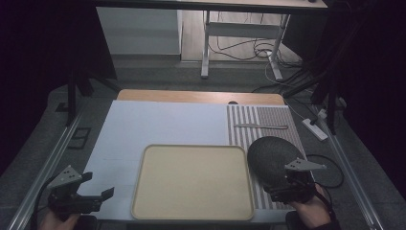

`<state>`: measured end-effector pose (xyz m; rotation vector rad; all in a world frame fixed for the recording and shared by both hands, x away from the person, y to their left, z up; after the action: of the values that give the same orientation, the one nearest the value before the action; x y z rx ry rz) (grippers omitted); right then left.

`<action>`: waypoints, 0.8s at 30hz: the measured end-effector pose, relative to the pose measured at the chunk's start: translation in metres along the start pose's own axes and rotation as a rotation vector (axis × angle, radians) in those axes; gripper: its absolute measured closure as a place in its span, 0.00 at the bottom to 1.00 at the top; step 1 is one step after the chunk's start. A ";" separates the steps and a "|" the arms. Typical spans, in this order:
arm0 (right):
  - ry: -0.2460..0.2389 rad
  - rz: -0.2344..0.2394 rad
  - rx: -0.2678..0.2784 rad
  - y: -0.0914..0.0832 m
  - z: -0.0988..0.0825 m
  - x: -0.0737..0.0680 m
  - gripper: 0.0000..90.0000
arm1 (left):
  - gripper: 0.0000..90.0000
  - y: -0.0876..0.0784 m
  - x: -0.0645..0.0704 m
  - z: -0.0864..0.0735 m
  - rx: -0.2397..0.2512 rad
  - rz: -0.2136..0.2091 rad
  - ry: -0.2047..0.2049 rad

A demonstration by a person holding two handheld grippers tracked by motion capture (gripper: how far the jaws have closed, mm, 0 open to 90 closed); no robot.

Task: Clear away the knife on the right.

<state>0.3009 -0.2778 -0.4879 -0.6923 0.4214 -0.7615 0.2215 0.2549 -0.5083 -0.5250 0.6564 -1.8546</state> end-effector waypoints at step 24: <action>-0.039 0.030 0.004 0.018 0.013 0.007 0.01 | 0.03 0.000 0.000 0.000 -0.003 0.005 0.003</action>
<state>0.3213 -0.2680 -0.4916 -0.6942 0.3941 -0.7193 0.2215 0.2545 -0.5086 -0.5223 0.6614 -1.8507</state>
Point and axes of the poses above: each handheld gripper's, and its own axes: y roughly forward along the jaws, z roughly out of its top, x roughly to its right, the point moved 7 cm from there along y, roughly forward along the jaws, and after that the axes turned 10 degrees about z, right-handed, at the moved point
